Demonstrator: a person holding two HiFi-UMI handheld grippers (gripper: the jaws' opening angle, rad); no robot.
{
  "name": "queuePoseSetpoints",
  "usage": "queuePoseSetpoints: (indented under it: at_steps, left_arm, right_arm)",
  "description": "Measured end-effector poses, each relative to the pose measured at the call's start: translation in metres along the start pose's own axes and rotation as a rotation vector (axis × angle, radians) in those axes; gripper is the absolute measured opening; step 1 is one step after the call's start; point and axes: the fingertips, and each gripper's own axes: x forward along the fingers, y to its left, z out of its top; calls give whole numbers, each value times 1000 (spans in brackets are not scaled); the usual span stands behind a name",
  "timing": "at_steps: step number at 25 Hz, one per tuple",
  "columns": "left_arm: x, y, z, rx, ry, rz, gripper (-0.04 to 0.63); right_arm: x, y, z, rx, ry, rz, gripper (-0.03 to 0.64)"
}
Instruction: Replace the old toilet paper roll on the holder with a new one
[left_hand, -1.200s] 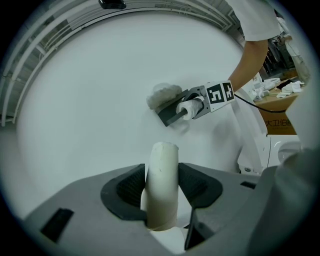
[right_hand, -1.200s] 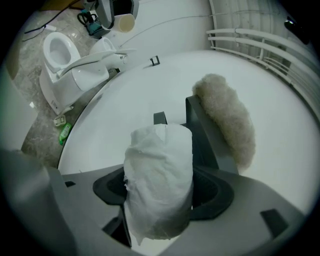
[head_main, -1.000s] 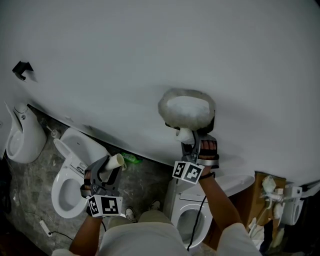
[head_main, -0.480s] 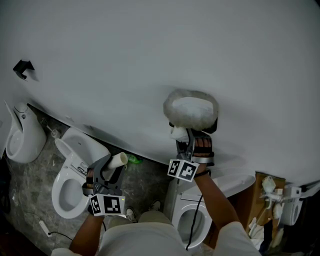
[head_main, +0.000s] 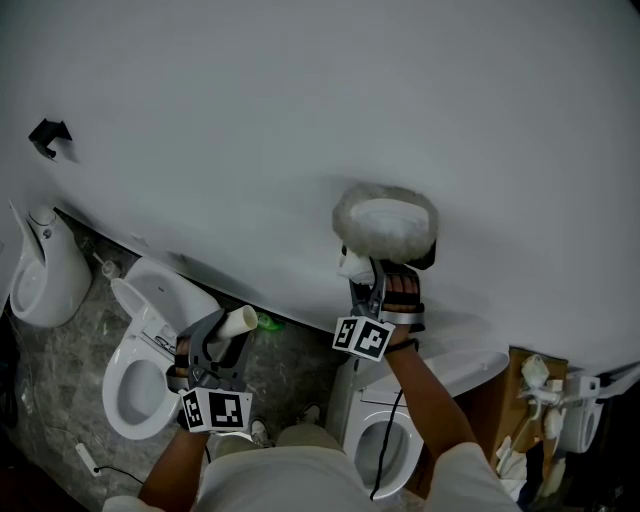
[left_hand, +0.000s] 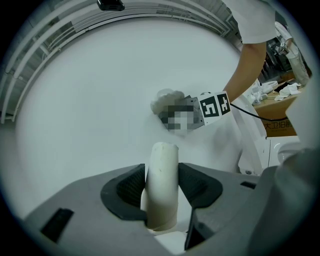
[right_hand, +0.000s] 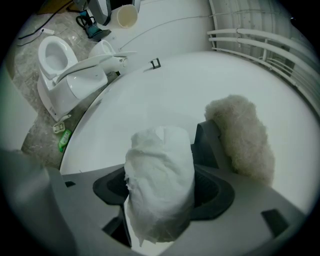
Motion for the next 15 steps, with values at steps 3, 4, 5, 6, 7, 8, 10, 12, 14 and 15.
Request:
queuePoseSetpoints:
  at_steps: [3,4,5,6,7,8,10,12,14,15]
  left_arm:
    - [0,0,4,0,-10,-3,206]
    - [0,0,5,0,-14,-3,206]
    - [0,0,7,1,-18,-3,206]
    - [0,1,8,2,-21,-3,206]
    - [0,1,9,3,-24,-2,206]
    - [0,2,10,3,-28,-2,206]
    - [0,1,12,4,-34,-3,206]
    - [0,-1,16,4,-41,-7,206]
    - [2,-4,20,5,-51,-13,206]
    - [3,-5,23,6,-57,-17,206]
  right_arm:
    - [0,1,1,26,-5,22,334]
    - [0,2,1,35,-7,30,336]
    - [0,3,1,41,-8,38,336]
    - [-1,3,0,46,-8,47,336]
    - [-2,3,0,52,-8,57,336]
    - [-5,2,0,61,-7,65,336]
    - [-9,2,-2,77,-2,77,336]
    - [-15,2,-5,92,1,88,340]
    - [-21,1,-5,115,-5,98,356]
    - [-24,0,-5,127,-10,104,359]
